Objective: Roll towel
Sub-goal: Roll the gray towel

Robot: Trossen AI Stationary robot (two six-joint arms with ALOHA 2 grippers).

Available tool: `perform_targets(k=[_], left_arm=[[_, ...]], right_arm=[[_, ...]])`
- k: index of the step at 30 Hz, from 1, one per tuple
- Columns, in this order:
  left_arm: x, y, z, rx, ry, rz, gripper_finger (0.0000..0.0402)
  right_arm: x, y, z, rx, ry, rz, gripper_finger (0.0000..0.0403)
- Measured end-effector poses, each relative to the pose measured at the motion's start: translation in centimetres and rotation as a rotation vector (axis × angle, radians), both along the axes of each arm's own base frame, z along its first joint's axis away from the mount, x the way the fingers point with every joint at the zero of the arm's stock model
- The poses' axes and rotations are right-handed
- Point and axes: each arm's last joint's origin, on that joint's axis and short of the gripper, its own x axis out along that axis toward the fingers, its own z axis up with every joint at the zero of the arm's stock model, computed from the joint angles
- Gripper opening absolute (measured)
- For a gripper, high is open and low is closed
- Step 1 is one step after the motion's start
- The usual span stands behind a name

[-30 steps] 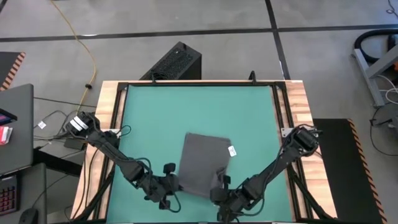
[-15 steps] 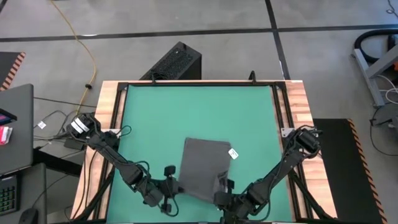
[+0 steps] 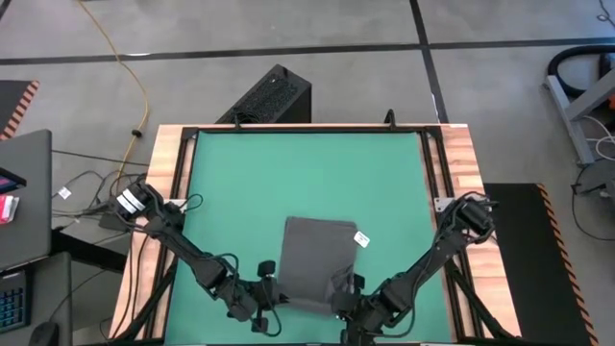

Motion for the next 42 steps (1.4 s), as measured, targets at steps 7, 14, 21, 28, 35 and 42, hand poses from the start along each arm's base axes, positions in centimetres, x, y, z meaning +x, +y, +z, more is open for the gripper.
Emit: perform_targets(k=[7, 14, 21, 28, 35, 42], left_arm=[[0.7, 1.5, -0.4, -0.008, 0.061, 0.05, 0.0], [0.4, 0.9, -0.1, 0.034, 0.018, 0.014, 0.0], [0.4, 0.9, -0.2, 0.042, 0.017, 0.01, 0.0], [0.2, 1.0, -0.5, 0.051, 0.048, 0.015, 0.0], [0.2, 1.0, -0.5, 0.042, 0.05, 0.028, 0.0], [0.1, 0.8, -0.5, 0.056, 0.046, 0.012, 0.0]], right_arm=[[0.8, -0.8, 0.2, 0.124, 0.088, 0.006, 0.0015], [-0.4, 1.9, 1.6, 0.132, -0.013, 0.073, 0.0017], [-0.4, 1.4, 0.8, 0.086, 0.038, 0.046, 0.0043], [-0.9, 1.6, 0.4, 0.156, 0.139, 0.104, 0.0103], [-1.0, 1.5, 0.3, 0.136, 0.144, 0.093, 0.0116], [-0.5, 0.0, 2.3, -0.093, 0.128, 0.127, 0.0114]])
